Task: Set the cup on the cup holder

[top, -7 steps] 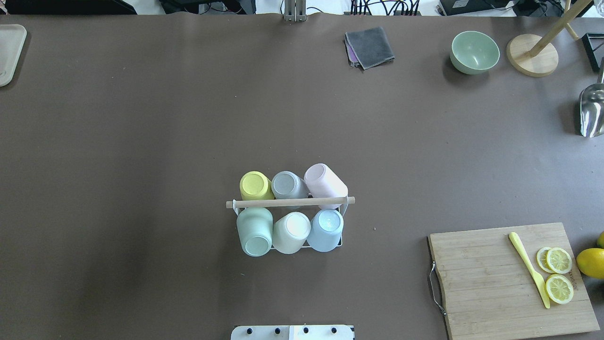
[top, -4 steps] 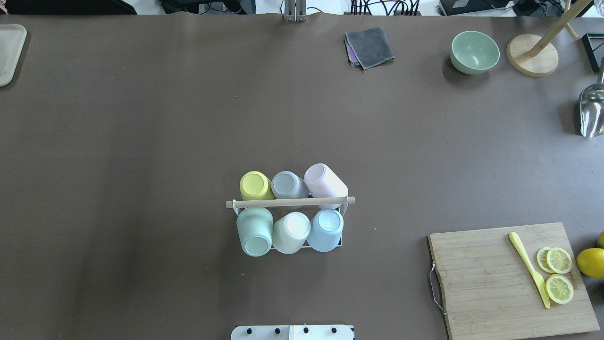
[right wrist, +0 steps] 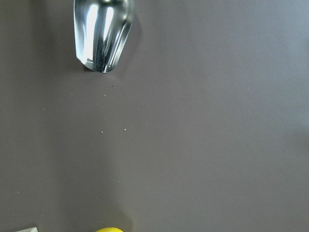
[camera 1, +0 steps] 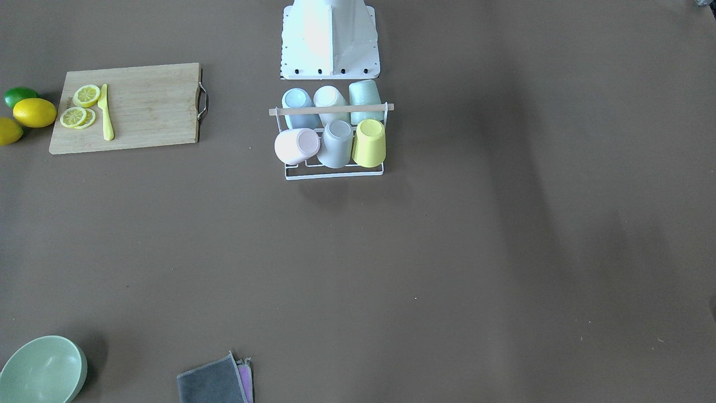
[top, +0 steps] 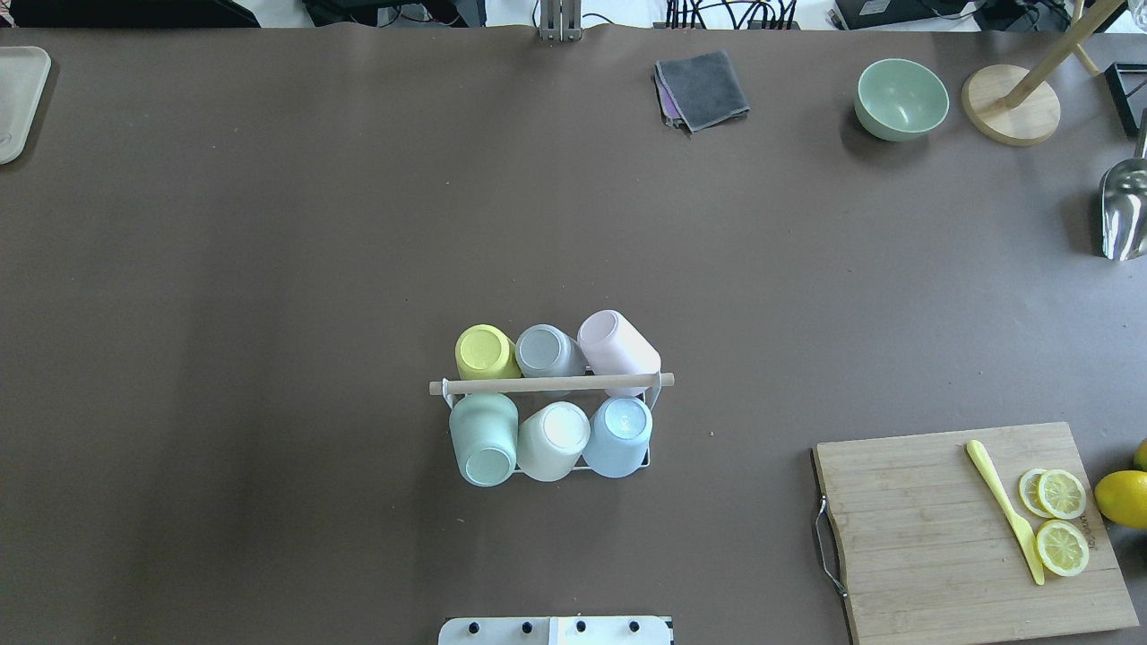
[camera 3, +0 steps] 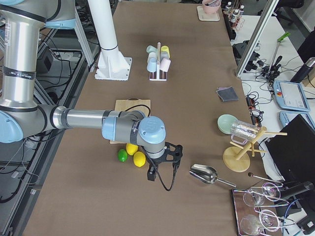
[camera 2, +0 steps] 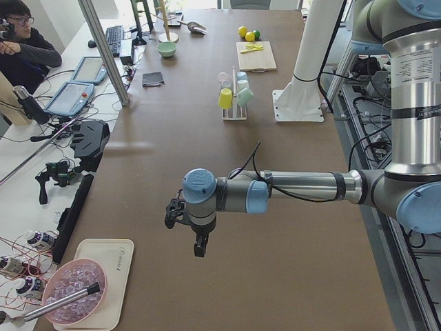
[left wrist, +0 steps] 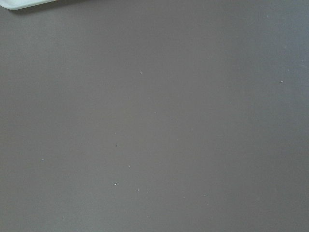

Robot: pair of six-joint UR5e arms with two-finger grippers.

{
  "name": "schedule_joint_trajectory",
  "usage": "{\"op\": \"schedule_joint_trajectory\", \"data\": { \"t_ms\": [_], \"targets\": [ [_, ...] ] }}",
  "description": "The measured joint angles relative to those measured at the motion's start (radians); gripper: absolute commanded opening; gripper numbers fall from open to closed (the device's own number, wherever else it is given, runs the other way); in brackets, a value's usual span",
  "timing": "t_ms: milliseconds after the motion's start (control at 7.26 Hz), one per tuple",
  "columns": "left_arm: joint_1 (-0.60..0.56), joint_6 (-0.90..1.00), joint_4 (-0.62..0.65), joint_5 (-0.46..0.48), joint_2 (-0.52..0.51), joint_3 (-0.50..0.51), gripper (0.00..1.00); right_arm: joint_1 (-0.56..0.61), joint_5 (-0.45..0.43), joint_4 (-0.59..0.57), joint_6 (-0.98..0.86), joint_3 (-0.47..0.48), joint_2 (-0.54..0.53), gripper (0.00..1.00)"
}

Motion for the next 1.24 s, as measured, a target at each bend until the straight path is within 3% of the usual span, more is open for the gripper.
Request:
{"op": "schedule_joint_trajectory", "data": {
  "t_ms": [1240],
  "targets": [
    [0.000, 0.002, -0.002, -0.004, -0.019, 0.009, 0.99, 0.000, 0.000, -0.001, -0.003, 0.001, -0.008, 1.00]
  ]
}}
